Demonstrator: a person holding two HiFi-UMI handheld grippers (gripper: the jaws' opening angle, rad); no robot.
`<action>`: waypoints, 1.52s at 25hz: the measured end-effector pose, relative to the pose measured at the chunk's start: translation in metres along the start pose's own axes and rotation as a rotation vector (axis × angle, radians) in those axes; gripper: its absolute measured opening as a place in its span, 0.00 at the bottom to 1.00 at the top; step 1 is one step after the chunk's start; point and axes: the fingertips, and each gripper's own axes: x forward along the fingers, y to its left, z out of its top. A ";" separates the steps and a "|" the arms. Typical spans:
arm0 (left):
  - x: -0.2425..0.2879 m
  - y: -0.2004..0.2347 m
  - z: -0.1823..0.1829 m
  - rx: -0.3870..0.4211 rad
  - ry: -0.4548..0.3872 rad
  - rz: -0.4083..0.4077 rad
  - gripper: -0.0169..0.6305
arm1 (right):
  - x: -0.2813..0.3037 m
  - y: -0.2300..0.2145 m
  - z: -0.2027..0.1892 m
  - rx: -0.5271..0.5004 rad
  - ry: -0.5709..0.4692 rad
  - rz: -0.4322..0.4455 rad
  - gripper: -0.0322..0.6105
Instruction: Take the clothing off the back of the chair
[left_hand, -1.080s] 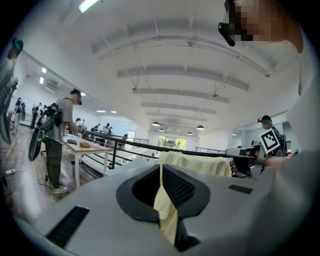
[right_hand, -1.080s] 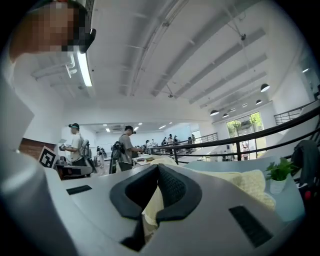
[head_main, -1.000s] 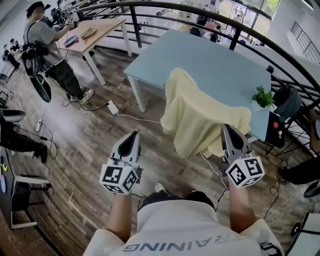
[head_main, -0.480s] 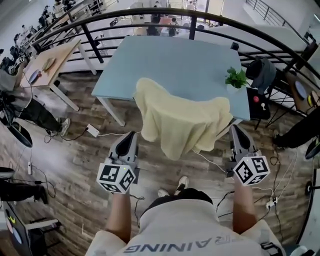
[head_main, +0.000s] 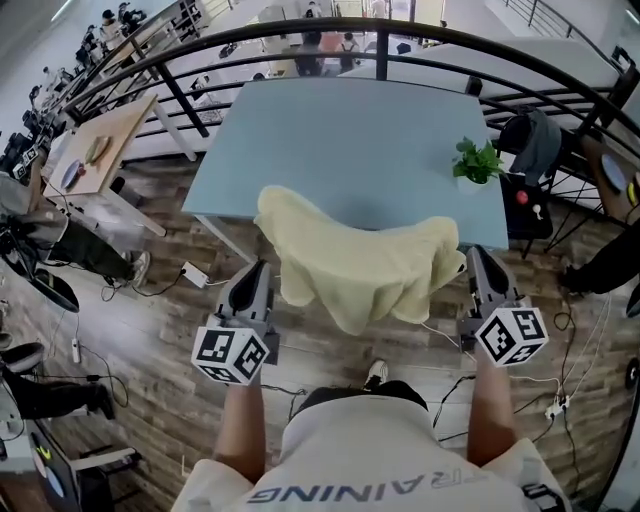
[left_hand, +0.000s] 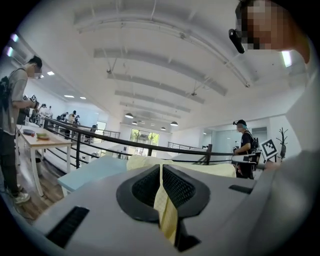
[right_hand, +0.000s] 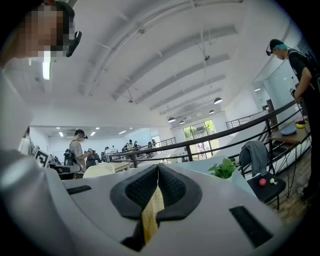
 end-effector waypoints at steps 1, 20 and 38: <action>0.004 0.004 0.000 -0.013 -0.004 0.015 0.09 | 0.004 -0.006 0.000 0.012 0.001 0.003 0.09; 0.104 0.094 -0.007 -0.120 0.213 -0.214 0.26 | 0.058 -0.021 -0.017 0.299 0.199 0.108 0.39; 0.155 0.066 -0.011 -0.228 0.439 -0.670 0.13 | 0.078 0.000 -0.047 0.526 0.379 0.490 0.24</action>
